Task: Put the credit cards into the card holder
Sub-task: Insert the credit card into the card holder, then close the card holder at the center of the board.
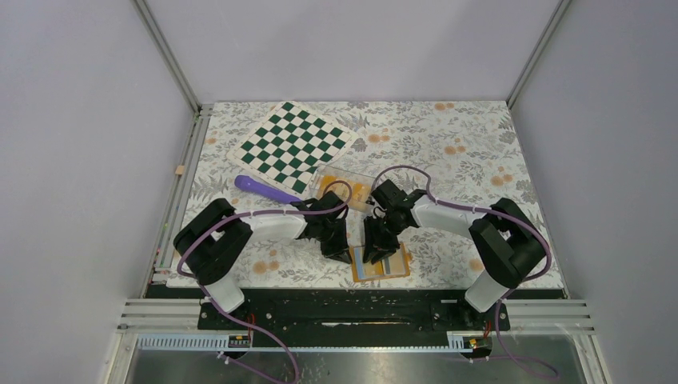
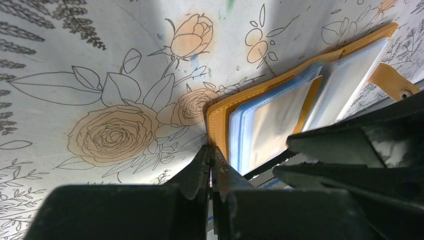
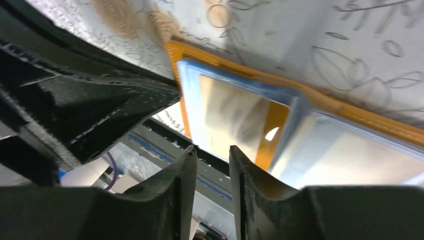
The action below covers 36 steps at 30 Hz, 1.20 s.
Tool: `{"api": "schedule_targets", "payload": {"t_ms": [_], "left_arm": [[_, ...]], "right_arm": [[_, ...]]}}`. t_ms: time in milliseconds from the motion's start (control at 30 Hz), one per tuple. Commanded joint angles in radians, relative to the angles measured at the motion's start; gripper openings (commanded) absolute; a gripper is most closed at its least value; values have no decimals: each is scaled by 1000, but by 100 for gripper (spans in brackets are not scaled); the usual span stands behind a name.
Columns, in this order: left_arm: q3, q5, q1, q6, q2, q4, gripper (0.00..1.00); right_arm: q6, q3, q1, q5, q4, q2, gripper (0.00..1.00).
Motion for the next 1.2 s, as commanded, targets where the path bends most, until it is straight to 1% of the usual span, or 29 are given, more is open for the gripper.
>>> {"api": "schedule_targets", "payload": {"t_ms": [0,67,100,167,200,300,367,400,467,533,600,667,733,833,967,1033,1133,1167], "left_arm": [[34,13,-6,-7,6,23,0],[44,8,-6,-4,0,15,0],[49,2,-5,4,-4,1,1],[61,-34,-6,23,-20,-50,9],[65,-58,-6,34,-36,-77,15],[55,-108,-1,49,-91,-124,28],[24,-104,5,44,-134,-94,34],[-8,-88,9,36,-152,-54,37],[-86,-23,24,-3,-188,81,40],[-180,56,44,-75,-212,279,42],[-253,126,61,-148,-199,459,44],[-291,151,65,-200,-173,561,45],[-308,153,65,-216,-147,602,46],[-316,148,65,-229,-111,625,47],[-298,134,65,-227,-69,614,47],[-280,141,63,-222,-46,621,46],[-261,156,58,-216,-39,635,42],[-255,160,55,-212,-46,639,40]], "right_arm": [[54,41,23,-108,65,15,32],[59,43,26,-113,71,15,28],[59,43,25,-109,69,13,28],[42,46,26,-72,39,0,29],[25,49,26,-49,19,-9,31],[-24,52,26,31,-56,-48,34],[-46,43,24,76,-83,-82,35],[-58,36,22,93,-90,-95,33],[-69,17,12,122,-100,-115,30],[-71,-5,-7,125,-96,-120,29],[-73,-24,-26,107,-84,-109,30],[-70,-39,-39,89,-70,-92,34],[-70,-45,-40,77,-61,-71,38],[-65,-53,-41,55,-39,-34,41],[-58,-65,-40,24,3,10,42],[-52,-71,-40,-7,30,34,41],[-47,-74,-40,-31,56,51,36],[-43,-76,-40,-38,65,54,32]]}}
